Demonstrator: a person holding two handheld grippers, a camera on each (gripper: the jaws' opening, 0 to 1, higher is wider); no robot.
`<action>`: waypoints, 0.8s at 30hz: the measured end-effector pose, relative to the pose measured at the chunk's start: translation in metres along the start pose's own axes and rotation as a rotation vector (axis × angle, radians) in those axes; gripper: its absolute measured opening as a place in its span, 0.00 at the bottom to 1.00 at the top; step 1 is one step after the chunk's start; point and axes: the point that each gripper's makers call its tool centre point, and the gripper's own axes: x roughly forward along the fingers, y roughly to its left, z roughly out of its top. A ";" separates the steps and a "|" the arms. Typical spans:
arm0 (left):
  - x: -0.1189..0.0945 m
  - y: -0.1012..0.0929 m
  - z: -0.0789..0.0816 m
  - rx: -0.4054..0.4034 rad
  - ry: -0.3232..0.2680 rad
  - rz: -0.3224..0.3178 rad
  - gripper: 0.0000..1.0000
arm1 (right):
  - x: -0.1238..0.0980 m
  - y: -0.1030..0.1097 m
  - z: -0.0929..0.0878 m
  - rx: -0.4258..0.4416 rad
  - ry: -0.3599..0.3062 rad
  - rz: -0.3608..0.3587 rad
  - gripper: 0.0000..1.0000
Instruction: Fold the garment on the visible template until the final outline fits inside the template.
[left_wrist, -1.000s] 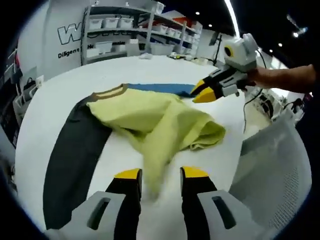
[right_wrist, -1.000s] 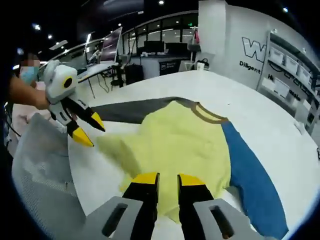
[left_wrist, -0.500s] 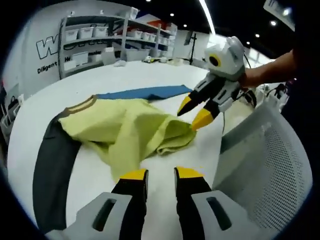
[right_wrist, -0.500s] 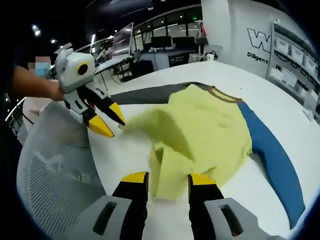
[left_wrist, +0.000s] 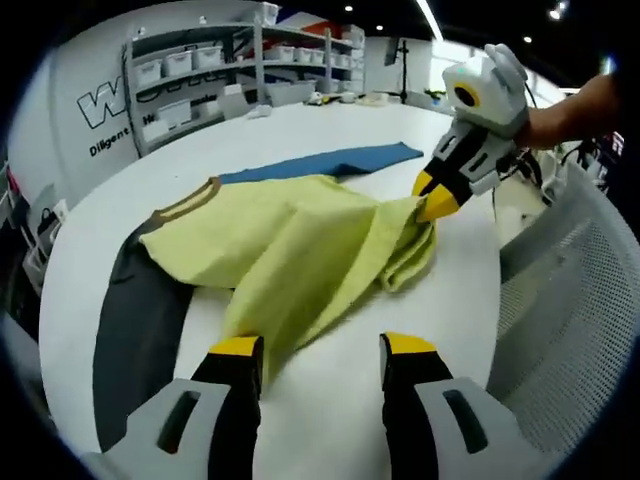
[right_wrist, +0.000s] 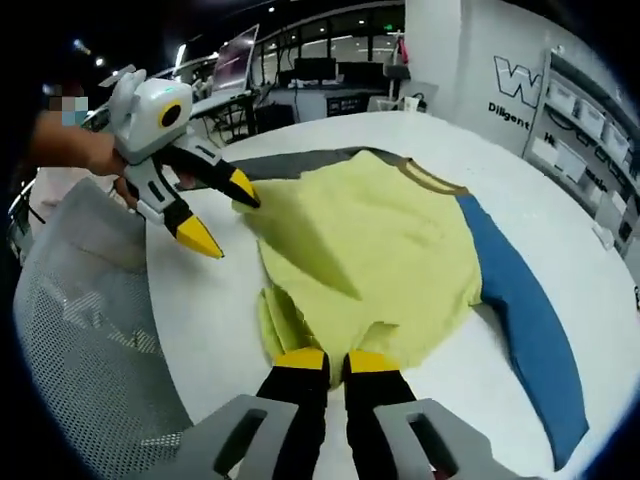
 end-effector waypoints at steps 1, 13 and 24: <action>0.001 0.002 -0.001 -0.008 0.007 0.005 0.44 | -0.001 -0.008 0.007 -0.009 -0.016 -0.021 0.00; 0.008 0.029 -0.010 0.006 0.058 0.116 0.47 | 0.008 -0.044 0.023 -0.027 -0.027 -0.130 0.00; 0.013 0.036 -0.016 -0.027 0.082 0.132 0.42 | 0.014 -0.017 -0.017 0.223 0.034 -0.069 0.17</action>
